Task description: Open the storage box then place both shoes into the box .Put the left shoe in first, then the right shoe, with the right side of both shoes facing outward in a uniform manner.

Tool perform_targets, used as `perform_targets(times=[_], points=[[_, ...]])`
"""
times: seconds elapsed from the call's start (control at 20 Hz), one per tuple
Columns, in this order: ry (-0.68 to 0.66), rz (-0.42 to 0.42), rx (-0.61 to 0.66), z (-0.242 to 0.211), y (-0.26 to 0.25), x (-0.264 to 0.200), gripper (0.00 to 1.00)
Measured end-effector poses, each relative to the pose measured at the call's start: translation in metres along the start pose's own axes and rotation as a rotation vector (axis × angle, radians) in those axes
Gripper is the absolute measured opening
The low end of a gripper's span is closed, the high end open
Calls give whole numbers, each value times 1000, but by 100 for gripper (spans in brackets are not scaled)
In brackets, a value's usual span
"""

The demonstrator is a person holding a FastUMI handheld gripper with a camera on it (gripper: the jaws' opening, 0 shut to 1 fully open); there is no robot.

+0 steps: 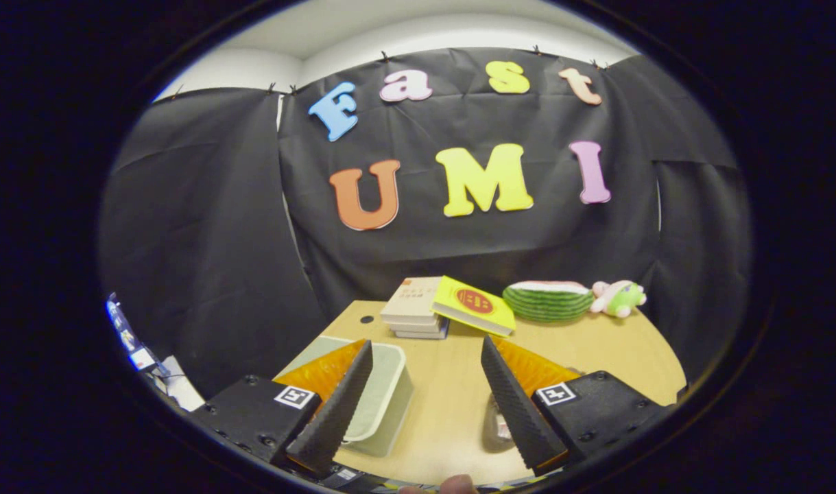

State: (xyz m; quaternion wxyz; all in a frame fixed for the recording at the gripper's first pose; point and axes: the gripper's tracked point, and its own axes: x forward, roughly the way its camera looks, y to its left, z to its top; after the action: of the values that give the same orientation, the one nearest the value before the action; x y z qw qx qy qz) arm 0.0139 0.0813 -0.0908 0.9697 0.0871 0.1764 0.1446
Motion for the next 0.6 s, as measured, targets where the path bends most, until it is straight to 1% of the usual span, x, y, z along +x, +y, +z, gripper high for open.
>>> perform_targets(times=[0.1, 0.25, 0.35, 0.45, 0.6], points=[[96, 85, 42, -24, 16, 12, 100], [243, 171, 92, -66, 31, 29, 100], [319, 208, 98, -88, 42, 37, 100], [399, 228, 114, -112, 46, 43, 100], [480, 270, 189, -138, 54, 53, 100]])
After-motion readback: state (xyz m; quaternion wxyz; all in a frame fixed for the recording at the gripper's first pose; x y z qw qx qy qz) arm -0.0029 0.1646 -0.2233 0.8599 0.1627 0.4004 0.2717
